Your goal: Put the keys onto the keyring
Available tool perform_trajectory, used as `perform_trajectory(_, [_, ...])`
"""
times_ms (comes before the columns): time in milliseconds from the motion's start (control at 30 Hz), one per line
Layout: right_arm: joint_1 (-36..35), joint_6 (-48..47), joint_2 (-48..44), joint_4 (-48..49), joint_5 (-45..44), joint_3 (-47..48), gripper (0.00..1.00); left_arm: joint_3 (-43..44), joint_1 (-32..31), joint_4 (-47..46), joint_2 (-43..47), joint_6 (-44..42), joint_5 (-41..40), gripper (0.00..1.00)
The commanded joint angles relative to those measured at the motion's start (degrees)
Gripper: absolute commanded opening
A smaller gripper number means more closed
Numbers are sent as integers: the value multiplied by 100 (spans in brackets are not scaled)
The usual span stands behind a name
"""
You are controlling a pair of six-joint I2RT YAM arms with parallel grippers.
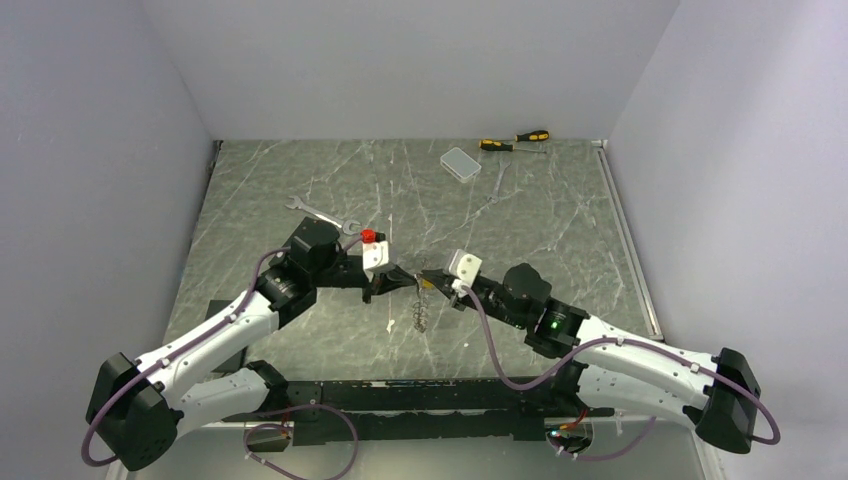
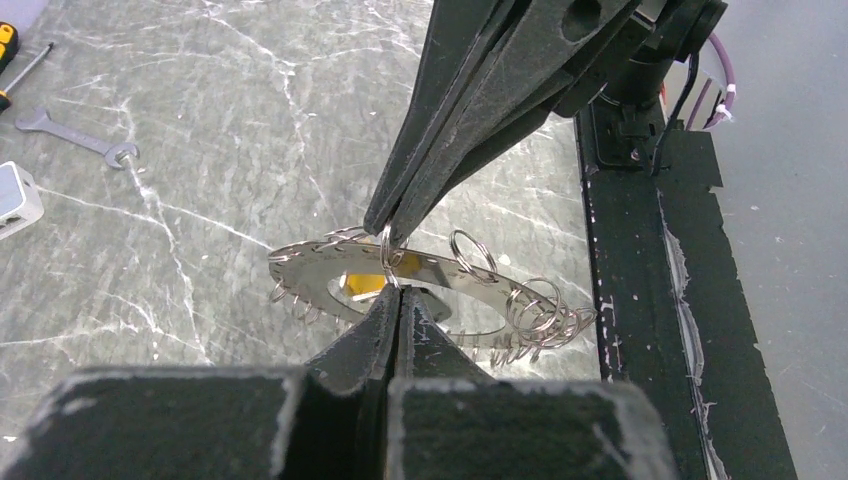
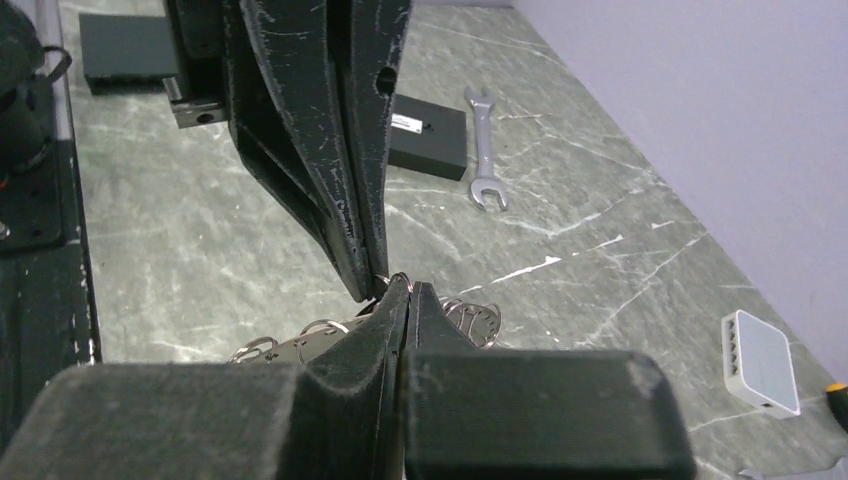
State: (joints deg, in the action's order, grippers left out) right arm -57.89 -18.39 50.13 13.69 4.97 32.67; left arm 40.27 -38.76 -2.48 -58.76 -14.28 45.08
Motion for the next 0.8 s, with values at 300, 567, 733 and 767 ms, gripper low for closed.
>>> perform_trajectory(300, [32,1117,32,2670,-540,-492,0,197,-46,17,4,84,389,0])
perform_trajectory(567, [14,1195,68,2586,-524,-533,0,209,-49,46,29,106,291,1])
perform_trajectory(733, [14,1213,-126,2297,-357,-606,0,213,-44,84,90,72,202,18])
perform_trajectory(767, [14,1234,-157,2250,-305,-622,0,217,-49,84,96,74,189,22])
